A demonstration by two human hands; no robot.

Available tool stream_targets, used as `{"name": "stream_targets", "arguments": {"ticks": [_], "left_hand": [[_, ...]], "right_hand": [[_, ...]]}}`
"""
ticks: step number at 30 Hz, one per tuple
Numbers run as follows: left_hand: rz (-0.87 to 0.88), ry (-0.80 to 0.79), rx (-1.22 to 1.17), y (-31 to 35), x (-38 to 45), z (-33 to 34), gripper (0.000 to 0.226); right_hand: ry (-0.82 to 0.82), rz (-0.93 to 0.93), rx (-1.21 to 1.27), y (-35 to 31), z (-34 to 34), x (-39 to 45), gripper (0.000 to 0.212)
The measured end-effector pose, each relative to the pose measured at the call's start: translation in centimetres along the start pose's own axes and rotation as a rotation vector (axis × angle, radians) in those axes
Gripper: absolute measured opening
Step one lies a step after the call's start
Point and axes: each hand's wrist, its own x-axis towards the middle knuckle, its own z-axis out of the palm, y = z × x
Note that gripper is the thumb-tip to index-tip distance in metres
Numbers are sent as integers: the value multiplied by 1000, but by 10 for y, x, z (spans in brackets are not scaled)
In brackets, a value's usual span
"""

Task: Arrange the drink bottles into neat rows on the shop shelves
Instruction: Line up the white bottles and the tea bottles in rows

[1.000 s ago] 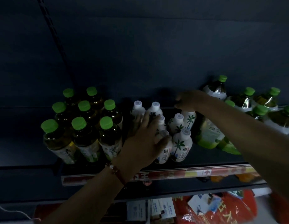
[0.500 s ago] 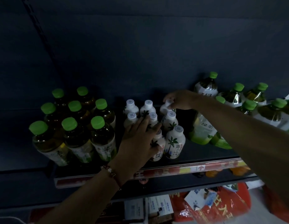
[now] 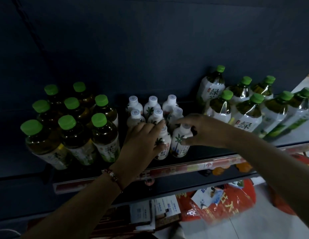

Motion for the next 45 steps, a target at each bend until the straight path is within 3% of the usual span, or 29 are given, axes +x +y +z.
{"name": "stream_targets", "arguments": {"ticks": [4,8,13,18,22,26,30,35,40,45], "left_hand": [[1,-3,-7,0,-1,-3,74],[-50,-87,-91,-1,-13,-15,88],[-136,-138,-225,-18,-20,-39,77],[-50,-232,-243,-27,-11,-40,76],[-5,-285,-228,-31,-6,-35,84],[22,-262,-207,-30,-8,-30,81],[36,-225,-157,-30,-12,-26,72],[78,-181,-83,-31,-14,-17,78],[36,-64,9,-14,-18,-10,80],[47,-67,99,-2,-13,-1,94]], "right_hand": [[186,-39,-56,1,28,3,62],[247,-15,-16,5,37,5,67],[328,-74,40,-11,39,2,65],[256,-154,-35,-39,41,23,57],[265,-95,51,-43,37,24,46],[207,-89,129,-43,34,20,41],[183,33,207,-19,19,8,58],[225,105,159,3,34,-6,72],[257,81,135,8,42,-5,73],[276,67,126,13,49,-6,75]]}}
